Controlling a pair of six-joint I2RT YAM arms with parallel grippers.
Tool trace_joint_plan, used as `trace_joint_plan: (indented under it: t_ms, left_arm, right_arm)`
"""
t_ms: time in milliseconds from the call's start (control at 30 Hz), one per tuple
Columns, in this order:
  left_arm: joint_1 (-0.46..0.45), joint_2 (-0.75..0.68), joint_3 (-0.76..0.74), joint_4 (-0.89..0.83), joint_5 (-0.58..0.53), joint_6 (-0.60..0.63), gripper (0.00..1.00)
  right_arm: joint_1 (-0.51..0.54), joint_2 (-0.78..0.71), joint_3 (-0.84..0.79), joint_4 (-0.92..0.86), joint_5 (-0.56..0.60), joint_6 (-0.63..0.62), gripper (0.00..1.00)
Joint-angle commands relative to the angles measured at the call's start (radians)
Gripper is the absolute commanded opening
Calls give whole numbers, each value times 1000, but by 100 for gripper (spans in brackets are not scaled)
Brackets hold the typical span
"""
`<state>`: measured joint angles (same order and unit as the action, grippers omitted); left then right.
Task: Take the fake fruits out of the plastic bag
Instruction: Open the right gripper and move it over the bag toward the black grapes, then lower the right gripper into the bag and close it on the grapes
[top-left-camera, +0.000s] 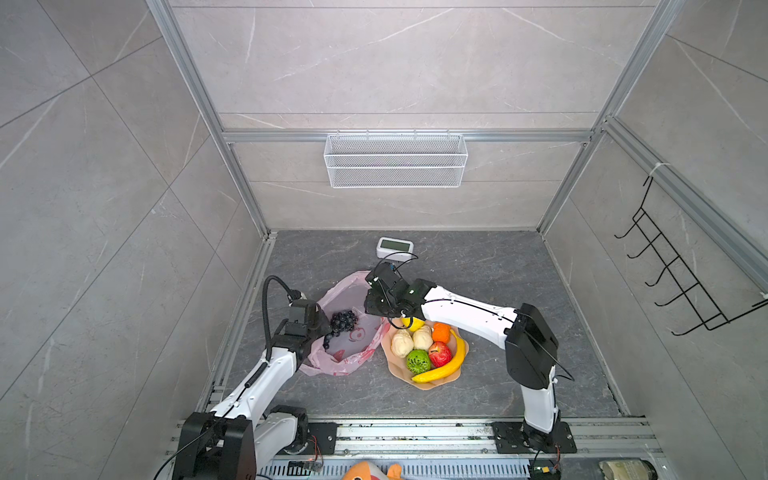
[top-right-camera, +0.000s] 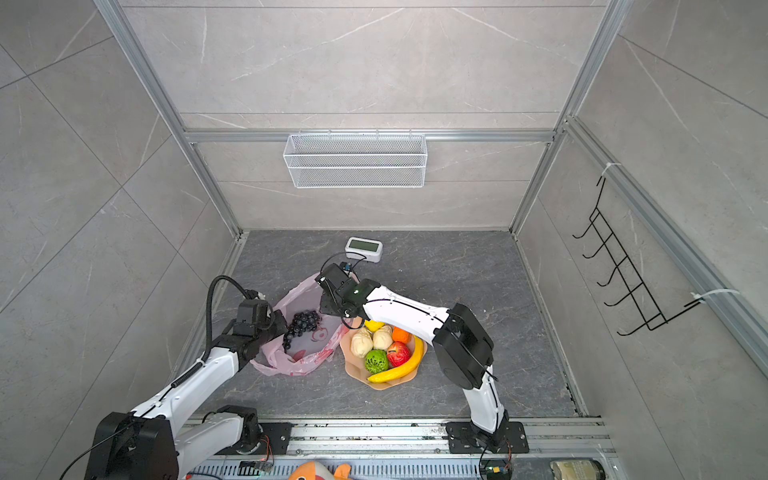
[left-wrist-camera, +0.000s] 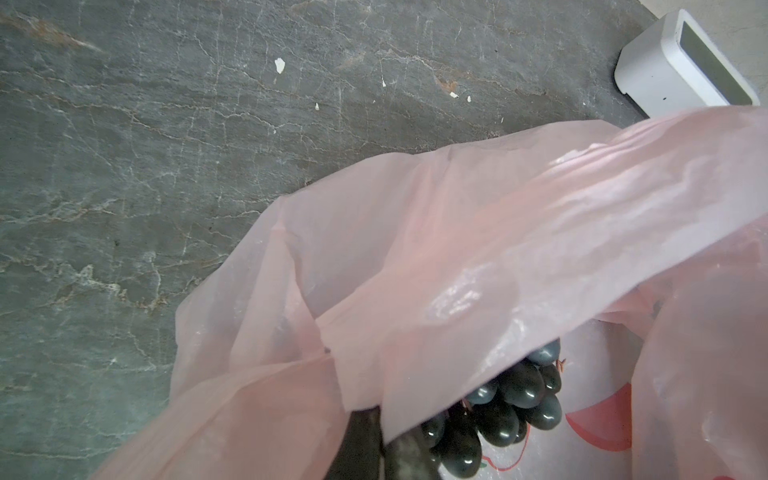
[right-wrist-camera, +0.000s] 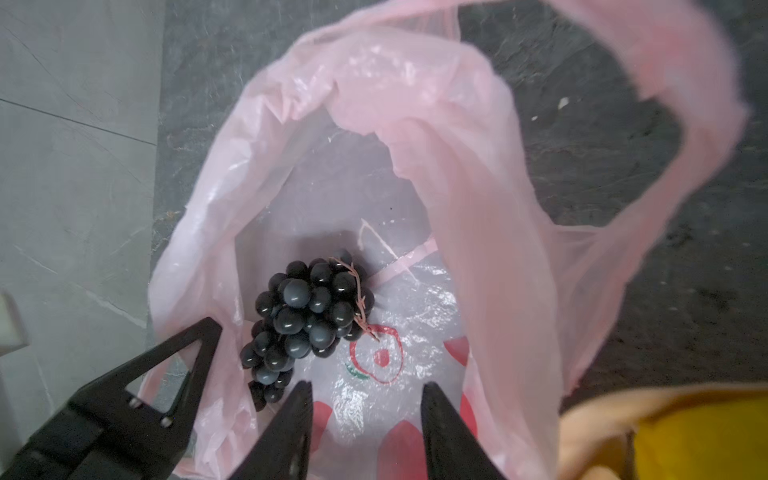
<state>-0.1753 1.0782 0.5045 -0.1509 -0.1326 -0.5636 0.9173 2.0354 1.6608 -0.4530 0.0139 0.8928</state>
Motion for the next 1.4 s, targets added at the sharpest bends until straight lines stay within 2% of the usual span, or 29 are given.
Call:
trace_joint_plan:
  t_ms: [0,200,367,900,1367]
  left_arm:
    - [-4,4,14,20,-26,25,0]
    - [-4,9,17,22,-25,25,0]
    - [-3,15,19,23,-25,25,0]
    - [-4,11,17,26,-18,21,0]
    - [-4,19,17,30,-18,24,0]
  right_arm:
    - [-43,65,18,120,-188,-61,44]
    - [-67,143,54,129,-245,-102,44]
    - [-66,203,90,182,-343,-102,41]
    - [-55,253,128,150,-263,-94,41]
    - [-49,311,169,155,-278,-100,34]
